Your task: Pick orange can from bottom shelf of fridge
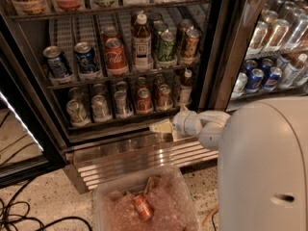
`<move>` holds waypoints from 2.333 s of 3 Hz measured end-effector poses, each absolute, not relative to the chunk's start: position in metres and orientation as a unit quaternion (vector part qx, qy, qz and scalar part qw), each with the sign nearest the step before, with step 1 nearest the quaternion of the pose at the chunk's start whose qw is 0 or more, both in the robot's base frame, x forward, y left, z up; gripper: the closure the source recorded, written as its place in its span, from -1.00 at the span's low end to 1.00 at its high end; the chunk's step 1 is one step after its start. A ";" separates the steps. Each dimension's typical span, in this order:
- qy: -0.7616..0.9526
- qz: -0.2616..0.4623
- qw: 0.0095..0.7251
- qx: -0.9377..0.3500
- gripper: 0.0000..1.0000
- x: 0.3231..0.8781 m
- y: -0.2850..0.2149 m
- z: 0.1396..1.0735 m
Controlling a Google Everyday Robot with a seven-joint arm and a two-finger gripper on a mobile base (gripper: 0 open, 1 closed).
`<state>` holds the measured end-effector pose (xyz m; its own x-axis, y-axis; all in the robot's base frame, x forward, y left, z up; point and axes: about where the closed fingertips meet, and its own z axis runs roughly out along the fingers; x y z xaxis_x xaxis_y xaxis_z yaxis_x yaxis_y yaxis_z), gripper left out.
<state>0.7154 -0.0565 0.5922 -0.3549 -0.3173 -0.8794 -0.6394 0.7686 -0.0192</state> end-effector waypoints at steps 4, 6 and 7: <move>0.765 0.246 0.555 -0.215 -1.00 0.729 -0.036 0.605; 0.759 0.236 0.588 -0.148 -1.00 0.743 -0.039 0.606; 0.754 0.229 0.596 -0.156 -1.00 0.745 -0.034 0.604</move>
Offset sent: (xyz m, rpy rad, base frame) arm -0.0012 0.0109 0.0121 0.0549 -0.0323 0.0361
